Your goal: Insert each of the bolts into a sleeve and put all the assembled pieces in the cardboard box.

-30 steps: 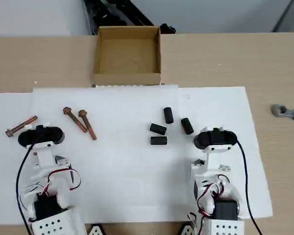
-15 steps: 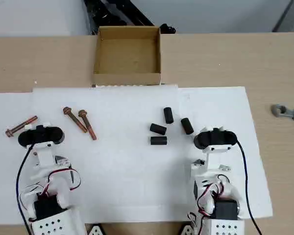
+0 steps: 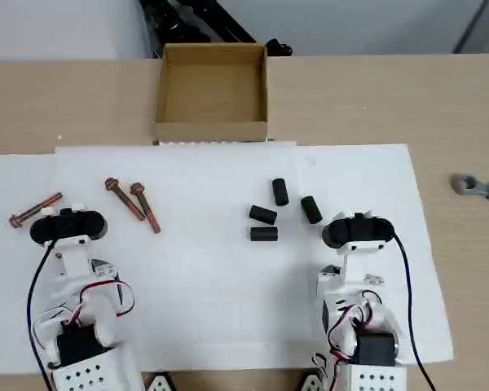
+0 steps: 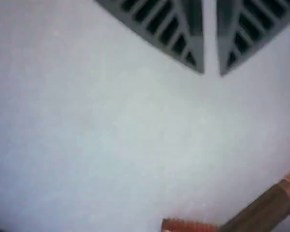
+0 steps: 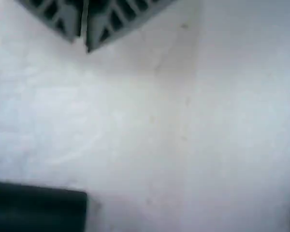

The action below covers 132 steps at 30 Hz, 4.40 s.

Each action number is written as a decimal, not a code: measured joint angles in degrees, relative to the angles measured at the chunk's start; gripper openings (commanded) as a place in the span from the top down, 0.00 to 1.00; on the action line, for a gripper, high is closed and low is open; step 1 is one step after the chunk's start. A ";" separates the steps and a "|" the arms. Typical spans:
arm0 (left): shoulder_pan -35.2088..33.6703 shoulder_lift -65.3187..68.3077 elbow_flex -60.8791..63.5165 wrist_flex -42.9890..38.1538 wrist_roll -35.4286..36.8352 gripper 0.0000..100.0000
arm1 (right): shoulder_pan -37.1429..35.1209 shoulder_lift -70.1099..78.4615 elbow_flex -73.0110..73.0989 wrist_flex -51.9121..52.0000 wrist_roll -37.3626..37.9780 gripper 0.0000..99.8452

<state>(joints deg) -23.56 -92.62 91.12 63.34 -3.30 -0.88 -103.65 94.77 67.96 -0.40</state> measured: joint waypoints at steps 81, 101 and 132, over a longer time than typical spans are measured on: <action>0.00 0.00 -4.75 0.00 -0.26 0.99 | 0.00 0.00 -3.69 2.29 0.00 1.00; 0.00 0.09 -11.69 0.26 -3.25 0.99 | -1.58 0.00 -10.11 3.69 0.00 1.00; 0.00 30.59 -40.70 6.51 -3.25 0.99 | -1.93 32.88 -40.97 6.86 -4.04 1.00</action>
<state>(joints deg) -23.56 -62.02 50.42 69.85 -6.55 -2.81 -70.77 53.80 74.81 -4.44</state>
